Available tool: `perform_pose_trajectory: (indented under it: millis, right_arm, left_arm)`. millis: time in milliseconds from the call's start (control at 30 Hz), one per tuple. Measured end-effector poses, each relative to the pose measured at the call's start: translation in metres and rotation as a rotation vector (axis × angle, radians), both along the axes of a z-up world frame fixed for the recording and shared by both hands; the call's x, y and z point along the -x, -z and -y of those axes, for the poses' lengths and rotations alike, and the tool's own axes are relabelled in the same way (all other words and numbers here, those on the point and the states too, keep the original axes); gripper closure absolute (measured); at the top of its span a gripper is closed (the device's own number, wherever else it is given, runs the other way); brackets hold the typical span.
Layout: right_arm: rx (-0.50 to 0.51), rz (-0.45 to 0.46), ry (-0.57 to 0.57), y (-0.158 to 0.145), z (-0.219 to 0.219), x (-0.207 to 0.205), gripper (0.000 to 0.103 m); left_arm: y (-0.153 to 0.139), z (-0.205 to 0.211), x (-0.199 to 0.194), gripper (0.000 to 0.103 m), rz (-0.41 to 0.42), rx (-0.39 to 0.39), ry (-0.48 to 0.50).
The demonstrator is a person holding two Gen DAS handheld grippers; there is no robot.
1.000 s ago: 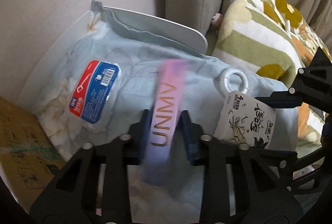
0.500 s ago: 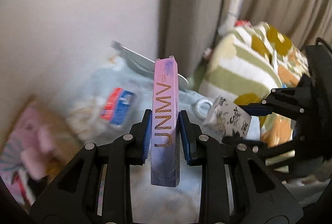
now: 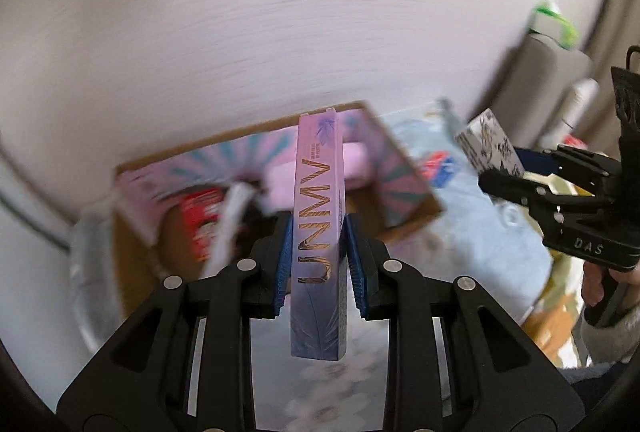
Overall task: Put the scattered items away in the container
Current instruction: 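Drop the UNMV box into the box with the left tool while the right tool drops the card box in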
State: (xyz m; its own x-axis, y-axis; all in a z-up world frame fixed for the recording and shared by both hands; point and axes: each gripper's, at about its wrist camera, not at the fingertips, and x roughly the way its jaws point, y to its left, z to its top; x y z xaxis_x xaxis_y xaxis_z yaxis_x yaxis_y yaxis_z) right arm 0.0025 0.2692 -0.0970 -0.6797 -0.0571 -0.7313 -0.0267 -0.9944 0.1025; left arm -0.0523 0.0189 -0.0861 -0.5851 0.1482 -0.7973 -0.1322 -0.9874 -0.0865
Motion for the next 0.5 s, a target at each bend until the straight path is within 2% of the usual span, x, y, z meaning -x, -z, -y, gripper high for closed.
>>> perform_pose_trajectory:
  millis: [33,133,267,500]
  right_arm:
    - [-0.006,0.014,-0.022,0.002,0.014,0.016,0.060]
    - [0.005,0.032,0.005,0.006,0.038,0.047,0.061]
    - [0.045,0.064,0.010,0.014,0.067,0.073,0.061]
    - [0.026,0.133,-0.001,0.029,0.093,0.098,0.060]
  left_arm:
    - [0.000,0.009,-0.001,0.080,-0.003,0.001,-0.032]
    - [-0.004,0.030,-0.009,0.080,-0.023,-0.001,-0.102]
    - [0.002,0.053,-0.009,0.080,-0.011,0.016,-0.177]
    - [0.017,0.086,-0.003,0.080,0.021,-0.005,-0.231]
